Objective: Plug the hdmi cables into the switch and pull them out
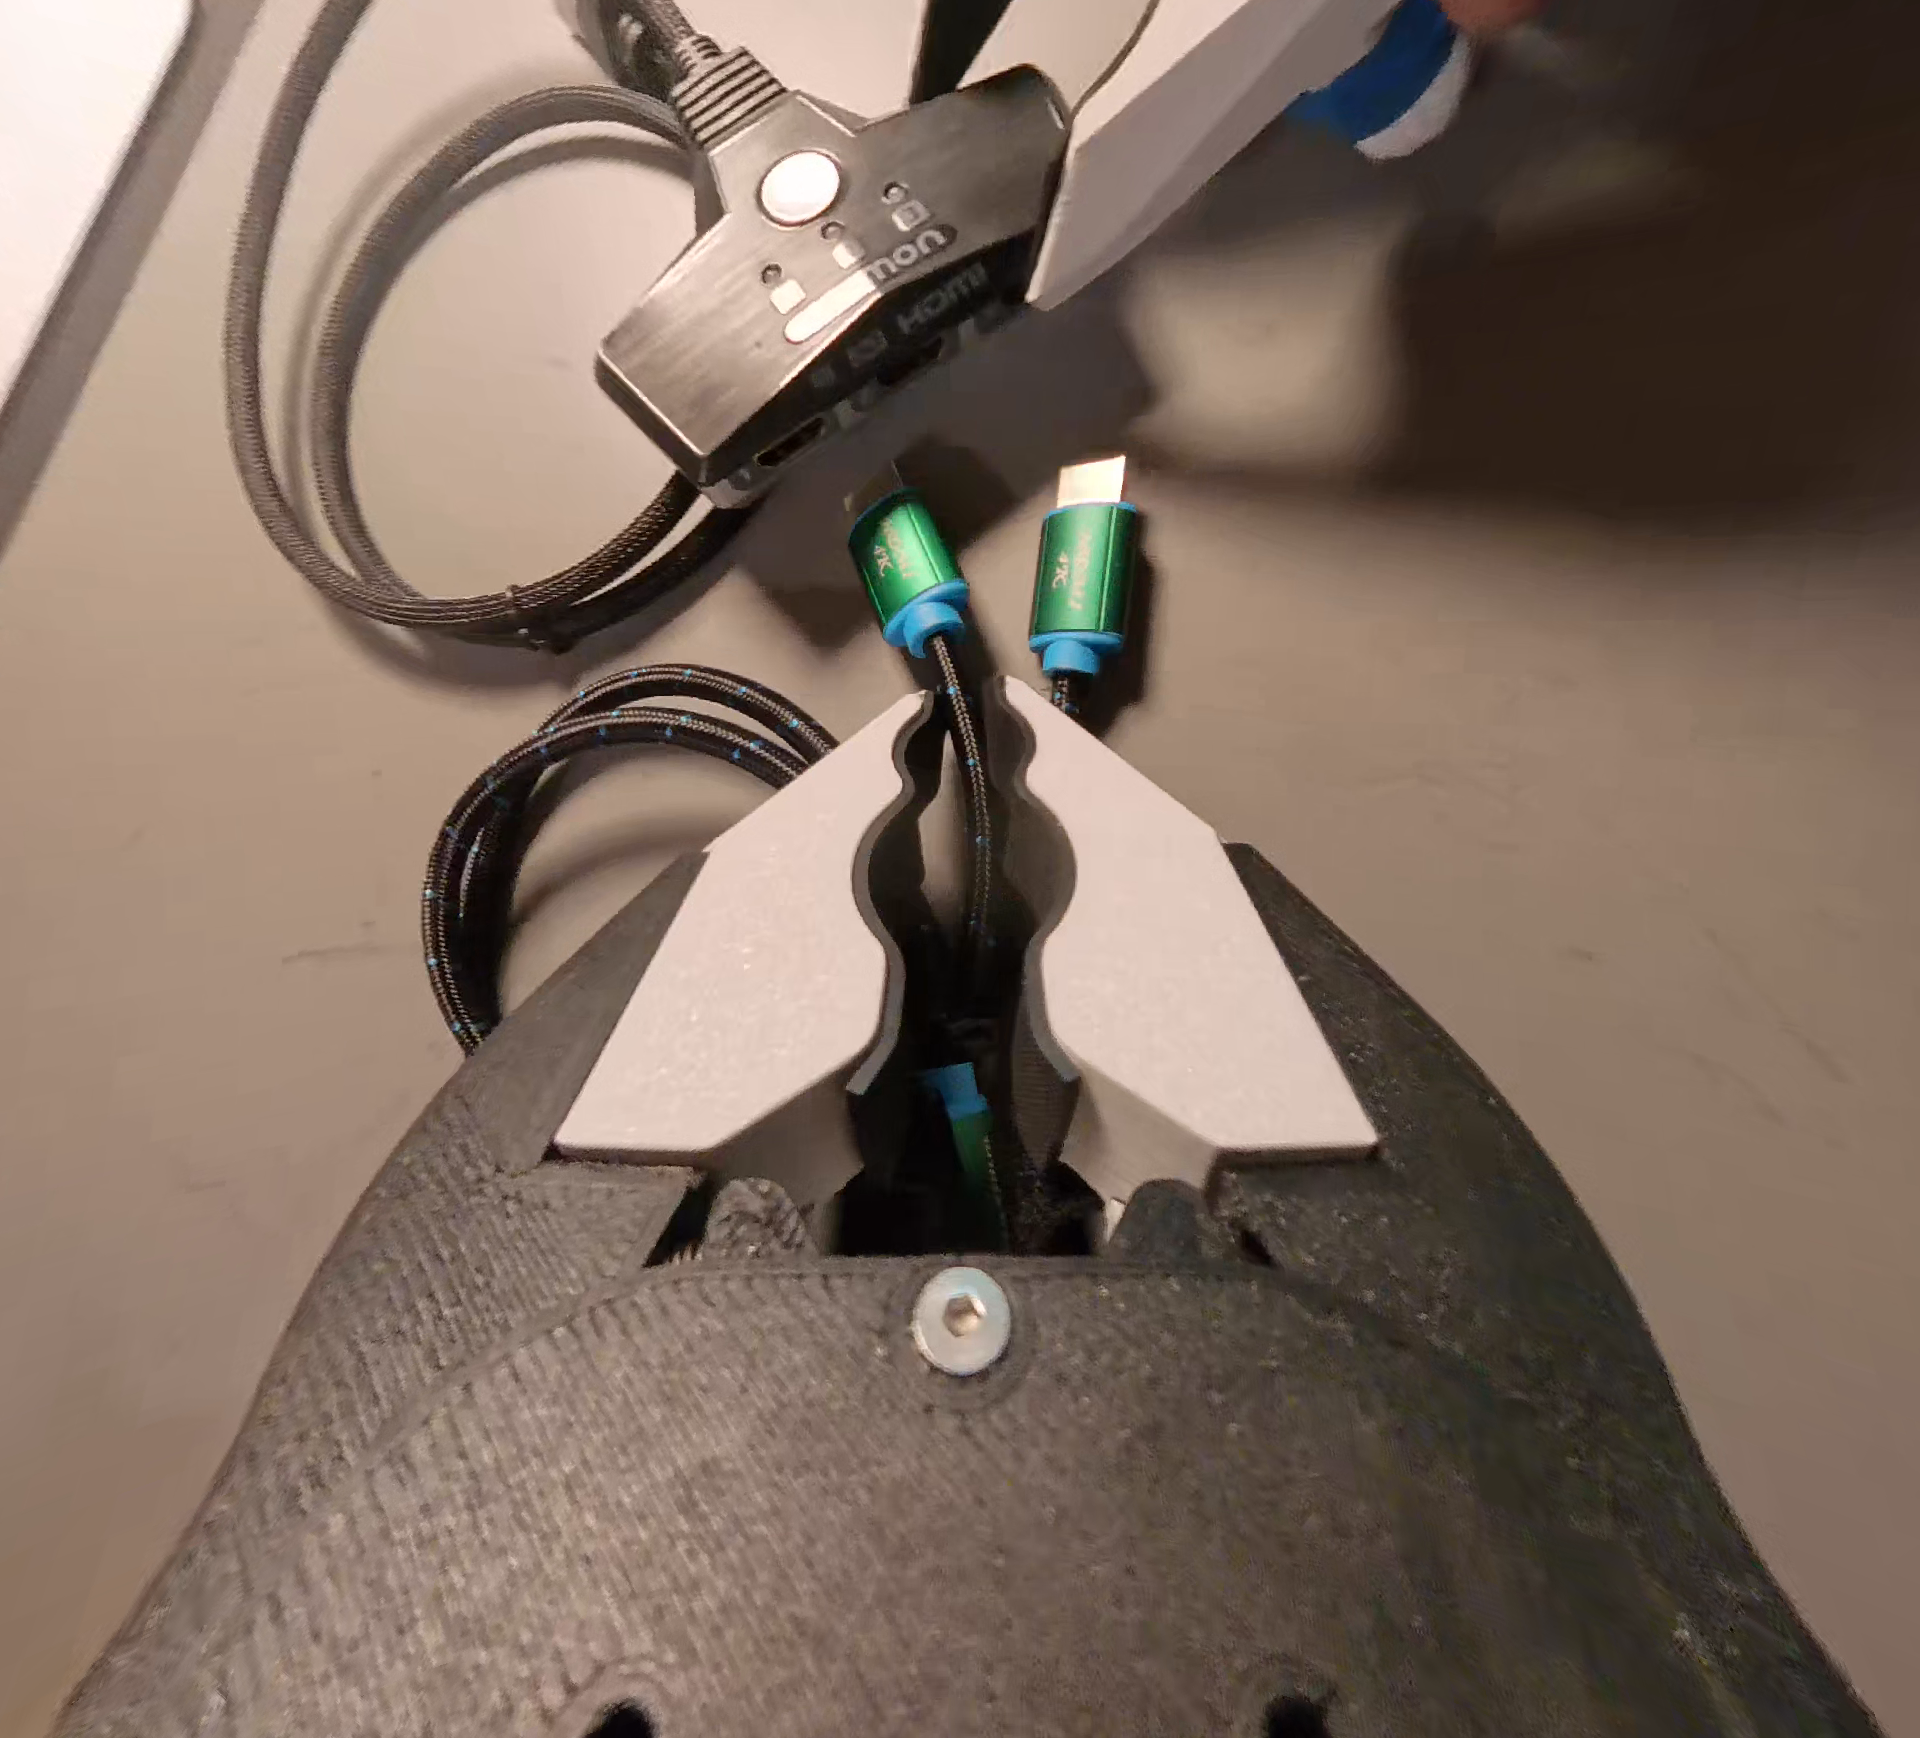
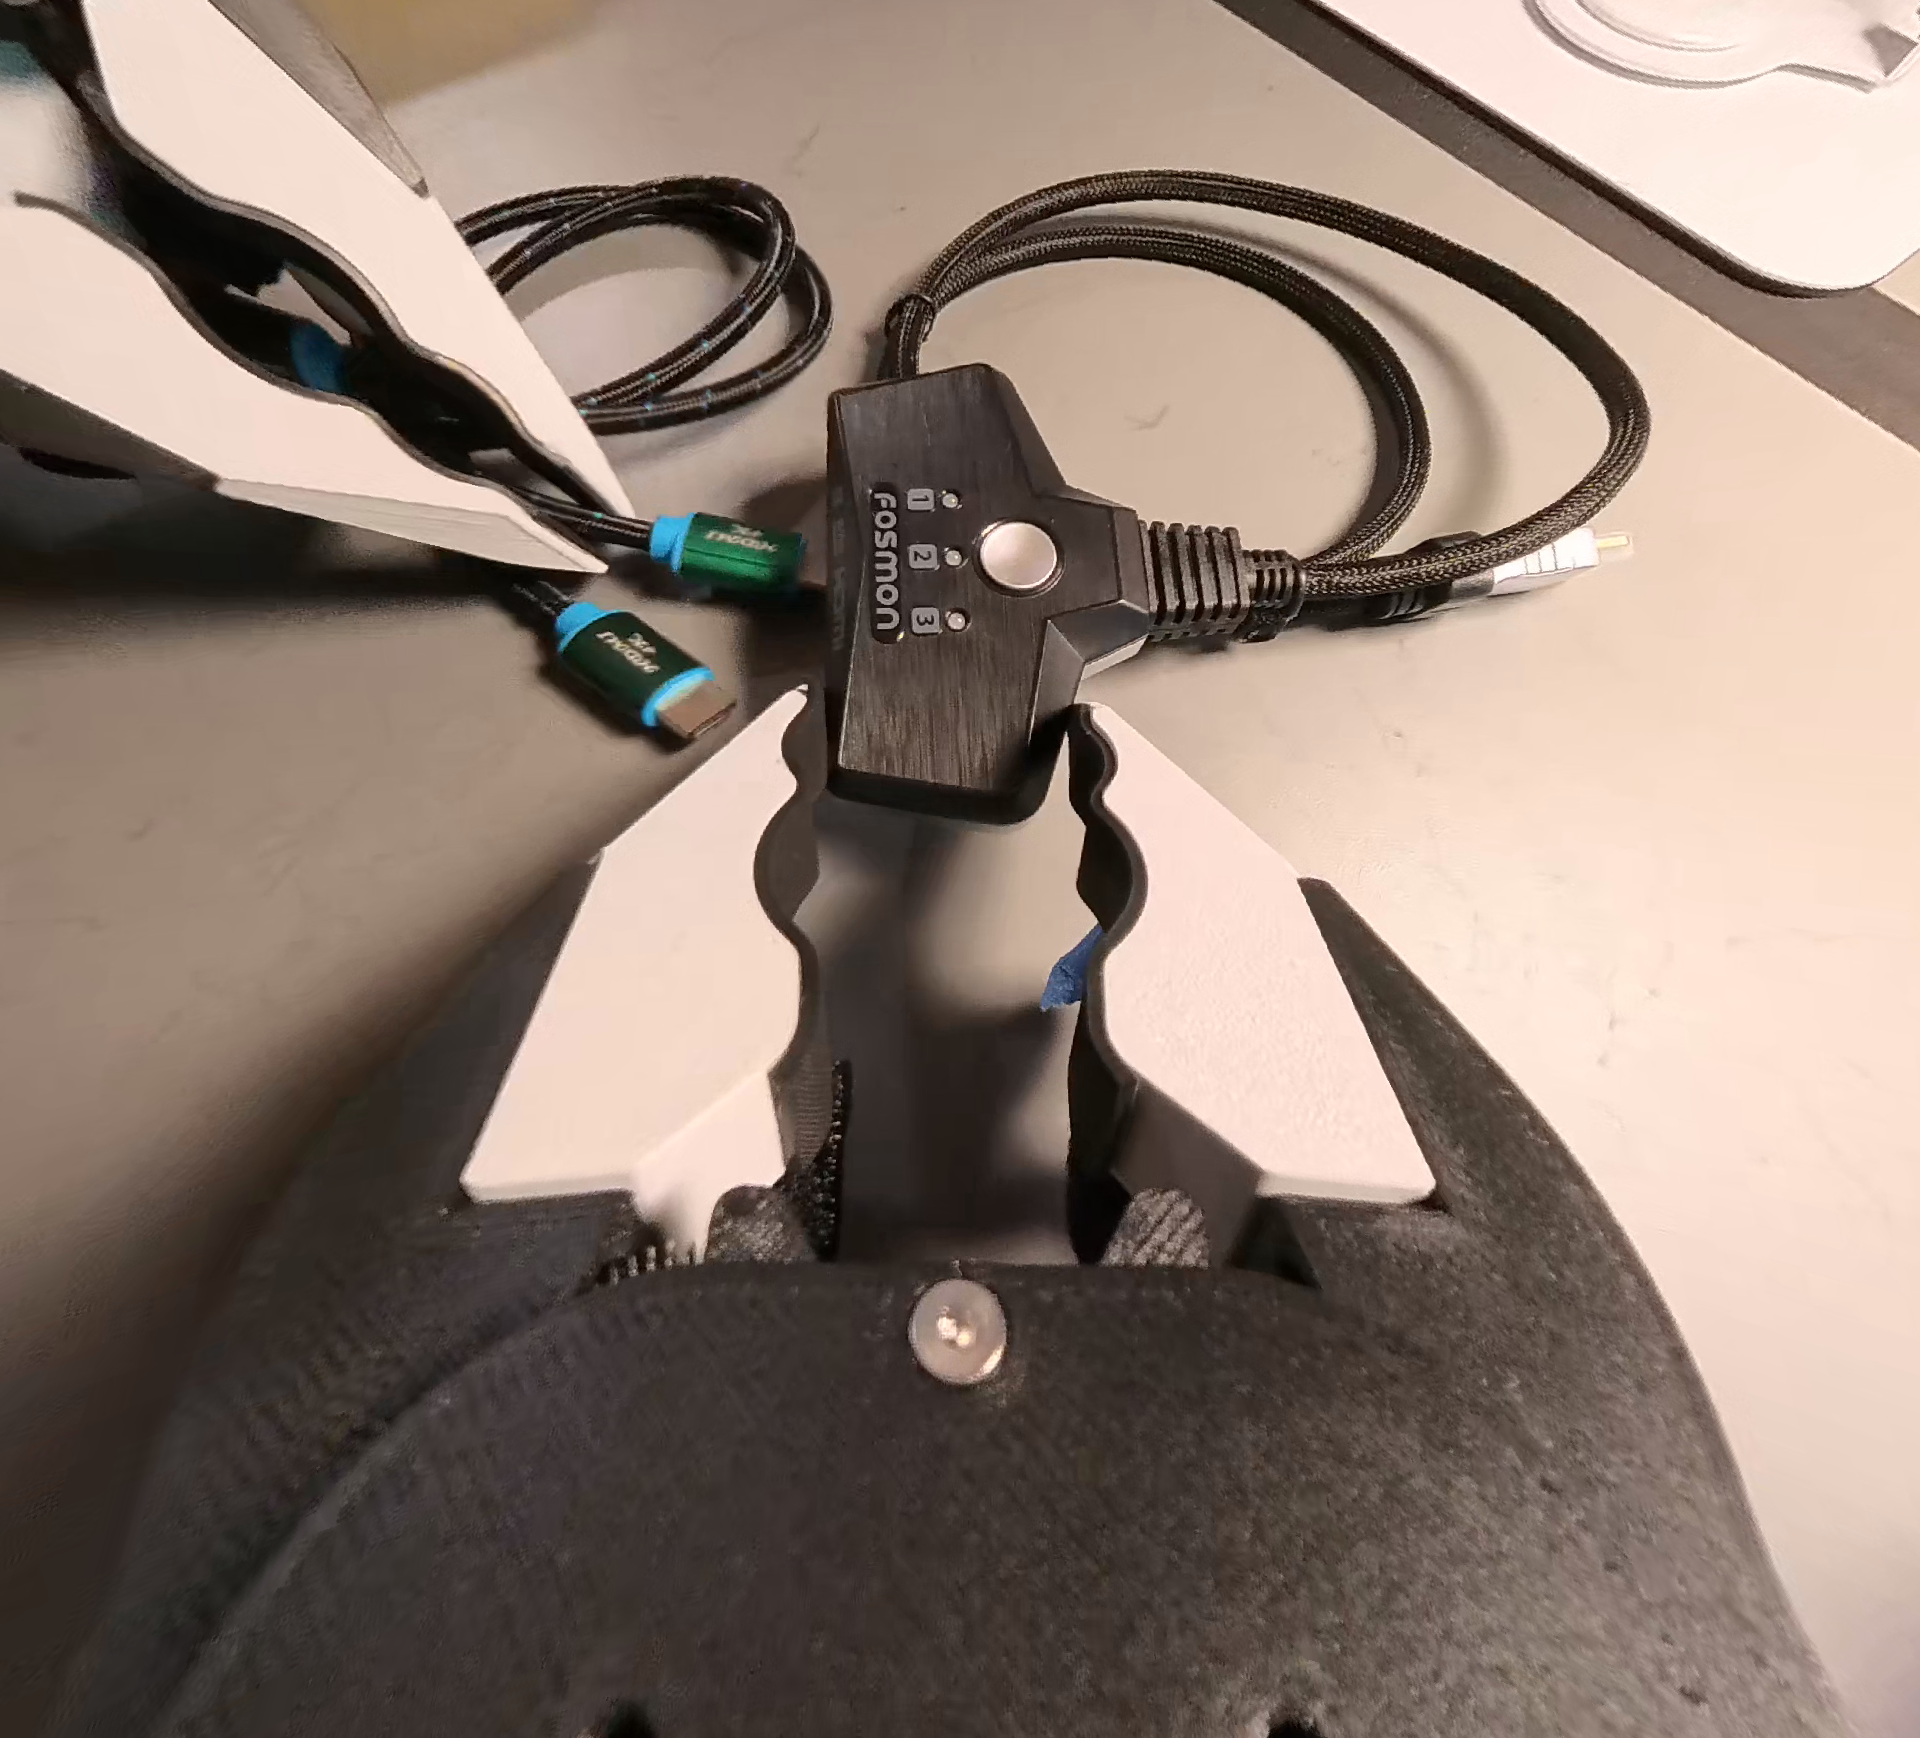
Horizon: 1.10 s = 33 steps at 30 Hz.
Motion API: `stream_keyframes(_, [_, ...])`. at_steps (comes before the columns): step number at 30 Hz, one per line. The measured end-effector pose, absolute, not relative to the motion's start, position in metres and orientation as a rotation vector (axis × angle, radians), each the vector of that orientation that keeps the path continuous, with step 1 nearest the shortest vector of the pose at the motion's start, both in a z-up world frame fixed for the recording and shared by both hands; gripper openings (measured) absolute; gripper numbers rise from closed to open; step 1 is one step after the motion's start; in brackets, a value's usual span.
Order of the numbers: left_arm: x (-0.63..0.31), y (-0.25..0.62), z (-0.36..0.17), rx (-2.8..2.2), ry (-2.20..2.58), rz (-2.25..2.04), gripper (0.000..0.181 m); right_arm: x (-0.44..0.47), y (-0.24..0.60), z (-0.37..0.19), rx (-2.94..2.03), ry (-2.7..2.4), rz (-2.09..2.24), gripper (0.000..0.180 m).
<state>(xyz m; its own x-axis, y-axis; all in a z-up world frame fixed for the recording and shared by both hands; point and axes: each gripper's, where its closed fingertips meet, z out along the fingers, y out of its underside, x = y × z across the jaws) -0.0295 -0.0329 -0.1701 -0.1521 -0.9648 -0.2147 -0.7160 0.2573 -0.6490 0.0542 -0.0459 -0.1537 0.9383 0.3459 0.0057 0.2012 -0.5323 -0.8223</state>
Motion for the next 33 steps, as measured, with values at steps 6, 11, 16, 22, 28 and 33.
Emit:
stream_keyframes(6, [-0.025,-0.029,-0.164,-1.401,1.898,-0.422,0.008,0.064,-0.045,-0.154,-2.162,-0.305,0.181,0.047])
stream_keyframes(11, [-0.021,-0.024,-0.154,-1.296,1.856,-0.322,0.007,0.065,-0.046,-0.154,-2.163,-0.287,0.187,0.047])
stream_keyframes(16, [-0.019,-0.023,-0.157,-1.265,1.852,-0.267,0.007,0.067,-0.047,-0.152,-2.150,-0.278,0.185,0.047])
stream_keyframes(22, [-0.018,-0.022,-0.158,-1.235,1.857,-0.195,0.007,0.066,-0.049,-0.149,-2.138,-0.271,0.245,0.046])
stream_keyframes(28, [-0.018,-0.035,-0.156,-1.211,1.895,-0.178,0.006,0.068,-0.050,-0.149,-2.141,-0.257,0.235,0.045])
stream_keyframes(33, [-0.020,-0.026,-0.159,-1.270,1.858,-0.105,0.007,0.067,-0.050,-0.149,-2.138,-0.260,0.230,0.045])
